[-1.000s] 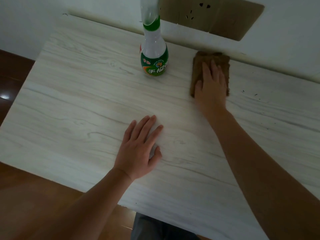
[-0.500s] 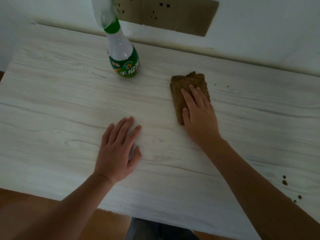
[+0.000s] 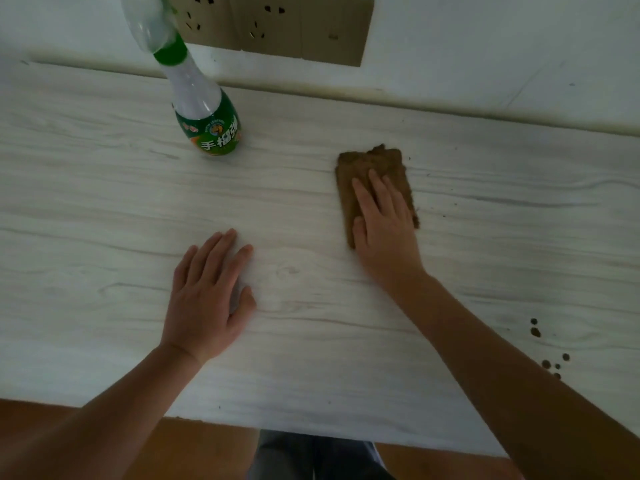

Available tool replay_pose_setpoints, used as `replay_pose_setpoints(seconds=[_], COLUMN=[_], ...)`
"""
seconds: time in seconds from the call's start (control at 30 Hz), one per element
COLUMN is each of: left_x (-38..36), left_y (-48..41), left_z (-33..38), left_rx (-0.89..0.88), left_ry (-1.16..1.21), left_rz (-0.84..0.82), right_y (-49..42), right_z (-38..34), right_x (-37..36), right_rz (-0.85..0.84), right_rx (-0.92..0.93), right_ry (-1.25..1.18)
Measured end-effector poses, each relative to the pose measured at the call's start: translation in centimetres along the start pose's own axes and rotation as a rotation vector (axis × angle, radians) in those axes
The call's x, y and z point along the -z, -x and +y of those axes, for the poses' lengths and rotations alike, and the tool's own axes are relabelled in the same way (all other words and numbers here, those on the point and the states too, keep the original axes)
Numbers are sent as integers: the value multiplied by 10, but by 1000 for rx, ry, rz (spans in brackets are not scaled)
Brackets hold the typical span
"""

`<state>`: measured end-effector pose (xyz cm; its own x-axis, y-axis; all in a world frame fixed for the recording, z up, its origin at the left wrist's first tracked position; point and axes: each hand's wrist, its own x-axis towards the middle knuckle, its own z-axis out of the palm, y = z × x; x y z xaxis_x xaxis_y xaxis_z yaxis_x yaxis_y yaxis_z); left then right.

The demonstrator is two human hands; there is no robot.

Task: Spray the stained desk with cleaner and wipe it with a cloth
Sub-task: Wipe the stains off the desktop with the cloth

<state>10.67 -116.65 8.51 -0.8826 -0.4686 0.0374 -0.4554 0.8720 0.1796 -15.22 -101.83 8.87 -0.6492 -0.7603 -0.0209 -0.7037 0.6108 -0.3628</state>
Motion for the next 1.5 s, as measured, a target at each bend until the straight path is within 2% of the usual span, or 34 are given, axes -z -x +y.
replay_pose_setpoints(seconds=[0.13,0.27,0.4,0.53,0.67,0.9,1.0,1.17,1.27,1.4,1.5], left_x=[1,5,12,0,-18,-19,-21,-20,-19,-20,-22], left_y=[-1,-4,-25,-50,-56,-58,-58,-58,-58,-58,-58], left_z=[1,6,36,73,90,92,91,91,91,91,90], left_rx=[3,24,168,42,15,25,22,28,27,33,27], left_ry=[-8,-27,30,34,12,7,0,-3,-16,-18,-7], left_rz=[-16,-29,-19,-63,-97,-48,-40,-39,-56,-59,-31], right_y=[46,55,53,47,28,-54,-83,-63,-35,-52,-75], right_z=[-7,11,47,93,130,137,105,17,-6,35,82], right_x=[0,12,31,53,67,62,52,10,4,15,33], right_rz=[-65,-77,-47,-21,17,114,84,39,-62,-47,51], right_rx=[68,-3,-157,-334,-442,-498,-430,21,175,160,-43], right_ry=[-3,-21,-3,25,43,14,4,-37,-43,19,12])
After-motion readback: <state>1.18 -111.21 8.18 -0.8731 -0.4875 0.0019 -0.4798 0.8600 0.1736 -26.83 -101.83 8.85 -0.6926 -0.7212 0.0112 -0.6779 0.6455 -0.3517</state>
